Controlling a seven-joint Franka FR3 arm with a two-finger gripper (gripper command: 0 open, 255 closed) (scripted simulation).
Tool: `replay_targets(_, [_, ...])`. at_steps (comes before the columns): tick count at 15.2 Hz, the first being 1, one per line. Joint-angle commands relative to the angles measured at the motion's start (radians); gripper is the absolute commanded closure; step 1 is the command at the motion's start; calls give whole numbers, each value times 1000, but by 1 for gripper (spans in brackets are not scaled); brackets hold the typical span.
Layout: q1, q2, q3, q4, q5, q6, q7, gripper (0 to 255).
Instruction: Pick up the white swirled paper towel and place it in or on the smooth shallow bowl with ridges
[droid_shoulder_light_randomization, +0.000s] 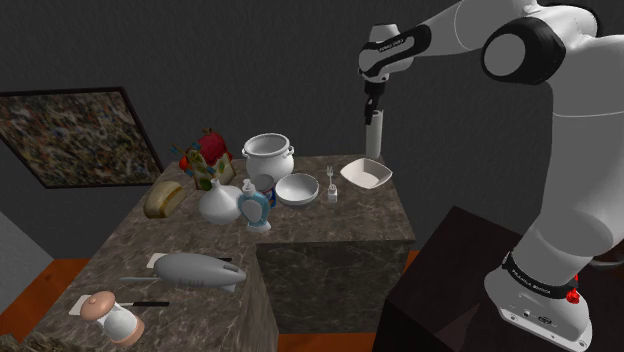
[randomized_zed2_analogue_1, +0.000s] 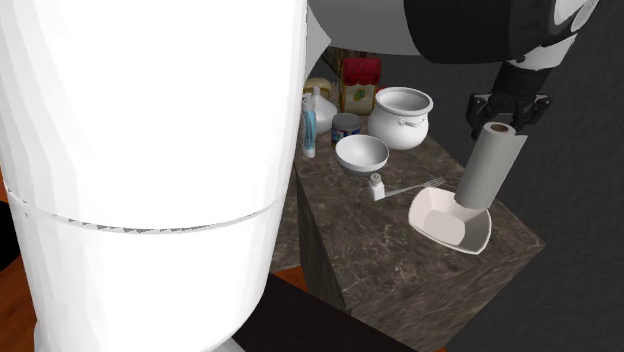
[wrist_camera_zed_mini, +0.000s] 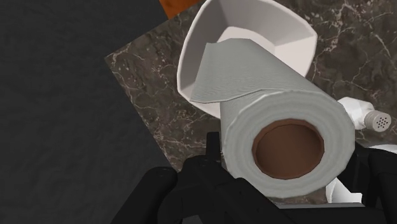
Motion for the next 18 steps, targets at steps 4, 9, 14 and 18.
replay_targets(4, [-1, 20, 3, -38, 6, 58, -4, 255])
replay_targets(9, [-2, 45, 6, -70, 13, 115, -8, 255])
replay_targets(14, [-5, 74, 10, -96, 21, 169, -13, 255])
replay_targets(18, [-5, 83, 12, -102, 24, 184, -15, 255])
